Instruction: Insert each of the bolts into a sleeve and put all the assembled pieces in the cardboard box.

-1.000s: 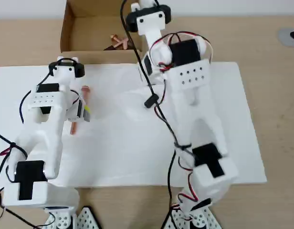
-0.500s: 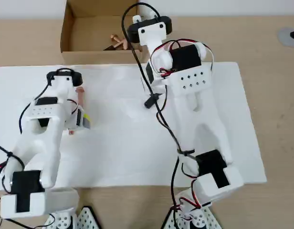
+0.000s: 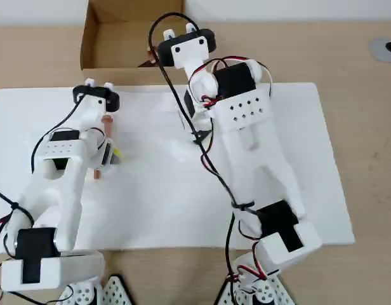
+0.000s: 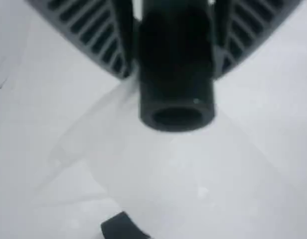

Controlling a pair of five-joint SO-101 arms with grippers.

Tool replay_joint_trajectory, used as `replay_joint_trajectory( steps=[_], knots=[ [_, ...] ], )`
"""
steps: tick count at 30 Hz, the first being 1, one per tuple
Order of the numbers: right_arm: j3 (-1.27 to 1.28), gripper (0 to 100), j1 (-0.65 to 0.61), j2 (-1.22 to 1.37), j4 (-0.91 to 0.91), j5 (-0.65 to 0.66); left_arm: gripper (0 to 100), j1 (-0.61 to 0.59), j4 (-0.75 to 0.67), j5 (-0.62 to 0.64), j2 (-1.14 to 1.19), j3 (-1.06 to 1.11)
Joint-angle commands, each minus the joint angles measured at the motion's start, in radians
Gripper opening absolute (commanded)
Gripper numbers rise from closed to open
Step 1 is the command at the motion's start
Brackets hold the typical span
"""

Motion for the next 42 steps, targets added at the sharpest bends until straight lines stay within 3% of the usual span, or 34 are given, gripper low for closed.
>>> replay_joint_trajectory(
  steps=[1,6,16,24,31,42],
  knots=[
    [-0.001,0.9,-0.012,-0.065,0.011,0.003,23,-0.026,-0.097,-0.018,-0.004,-0.015],
    [-0.001,0.9,-0.012,-0.065,0.009,0.005,22,-0.04,-0.161,-0.017,0.002,-0.014],
    [-0.001,0.9,-0.012,-0.065,0.009,0.005,3,-0.043,-0.129,-0.017,0.125,-0.077],
    [0.001,0.9,-0.012,-0.064,0.009,0.005,1,-0.054,-0.114,0.035,0.11,-0.094],
    [0.061,0.9,-0.013,-0.064,0.008,0.003,1,-0.068,0.163,0.015,-0.022,-0.253],
    [0.062,0.9,-0.013,-0.067,0.008,0.002,1,-0.068,0.394,-0.037,-0.211,-0.373]
  ],
)
